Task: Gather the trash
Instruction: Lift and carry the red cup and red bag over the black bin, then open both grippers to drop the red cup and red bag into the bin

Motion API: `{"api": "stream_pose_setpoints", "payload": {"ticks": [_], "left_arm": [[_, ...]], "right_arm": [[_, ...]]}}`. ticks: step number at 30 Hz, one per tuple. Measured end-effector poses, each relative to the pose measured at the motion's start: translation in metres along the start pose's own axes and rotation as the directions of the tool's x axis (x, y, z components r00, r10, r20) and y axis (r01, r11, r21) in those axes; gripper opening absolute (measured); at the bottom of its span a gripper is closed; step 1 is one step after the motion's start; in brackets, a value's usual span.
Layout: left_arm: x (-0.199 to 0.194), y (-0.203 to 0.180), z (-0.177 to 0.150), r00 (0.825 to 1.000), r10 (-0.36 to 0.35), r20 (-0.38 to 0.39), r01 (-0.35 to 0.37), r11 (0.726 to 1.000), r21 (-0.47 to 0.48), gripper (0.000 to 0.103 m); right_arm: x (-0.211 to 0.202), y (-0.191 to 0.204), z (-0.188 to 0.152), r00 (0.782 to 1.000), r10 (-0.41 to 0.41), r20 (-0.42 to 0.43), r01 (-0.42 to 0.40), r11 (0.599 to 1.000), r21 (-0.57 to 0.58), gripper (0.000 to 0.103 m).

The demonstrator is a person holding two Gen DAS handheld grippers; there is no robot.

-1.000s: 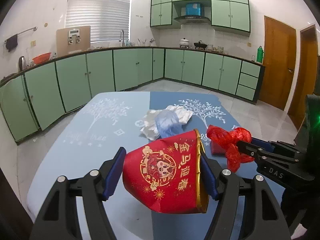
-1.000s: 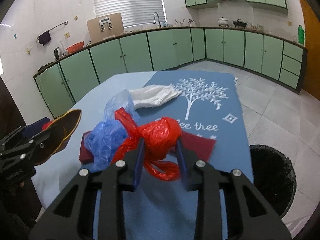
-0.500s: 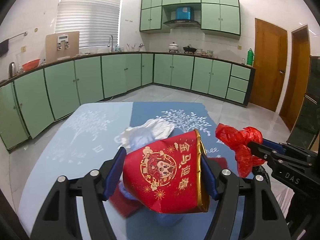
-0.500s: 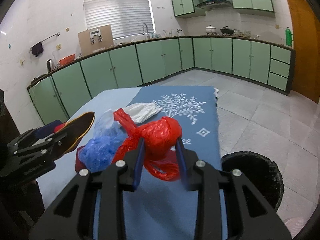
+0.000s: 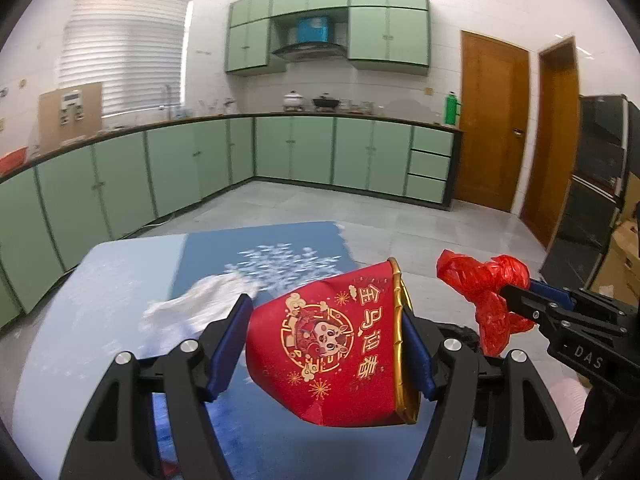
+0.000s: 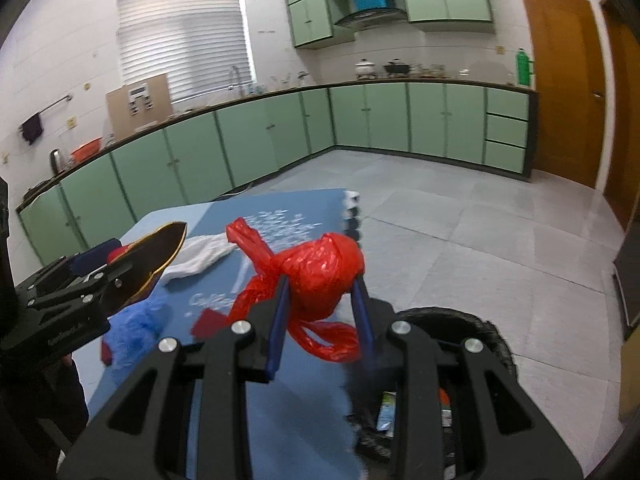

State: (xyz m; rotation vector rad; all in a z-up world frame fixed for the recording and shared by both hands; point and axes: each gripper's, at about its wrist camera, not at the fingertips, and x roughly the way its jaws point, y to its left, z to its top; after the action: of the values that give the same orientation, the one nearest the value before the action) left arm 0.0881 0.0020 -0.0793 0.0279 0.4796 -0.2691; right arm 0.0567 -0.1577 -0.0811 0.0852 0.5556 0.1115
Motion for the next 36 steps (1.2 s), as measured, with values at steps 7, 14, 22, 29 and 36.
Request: {"api": "stream_pose_setpoints", "payload": {"ticks": [7, 14, 22, 29, 36], "left_arm": [[0.034, -0.047, 0.009, 0.995, -0.098, -0.028, 0.099, 0.995, 0.029, 0.068], [0.071, -0.089, 0.015, 0.984, -0.169, -0.064, 0.172, 0.984, 0.053, 0.068], [0.110, -0.123, 0.012, 0.969, -0.221, -0.113, 0.230, 0.970, 0.074, 0.068], [0.142, -0.143, 0.008, 0.960, -0.228, -0.165, 0.245, 0.966, 0.089, 0.068], [0.170, -0.157, 0.007, 0.947, -0.242, -0.210, 0.266, 0.960, 0.090, 0.068]], "right_arm": [[-0.001, -0.051, -0.004, 0.995, -0.096, -0.010, 0.097, 0.994, 0.047, 0.029], [0.006, -0.091, -0.013, 0.986, -0.163, -0.035, 0.165, 0.983, 0.074, 0.029], [0.024, -0.130, -0.024, 0.976, -0.203, -0.080, 0.211, 0.971, 0.108, 0.029], [0.045, -0.144, -0.029, 0.970, -0.215, -0.110, 0.229, 0.964, 0.133, 0.029], [0.068, -0.162, -0.031, 0.963, -0.224, -0.152, 0.247, 0.957, 0.153, 0.029]]}}
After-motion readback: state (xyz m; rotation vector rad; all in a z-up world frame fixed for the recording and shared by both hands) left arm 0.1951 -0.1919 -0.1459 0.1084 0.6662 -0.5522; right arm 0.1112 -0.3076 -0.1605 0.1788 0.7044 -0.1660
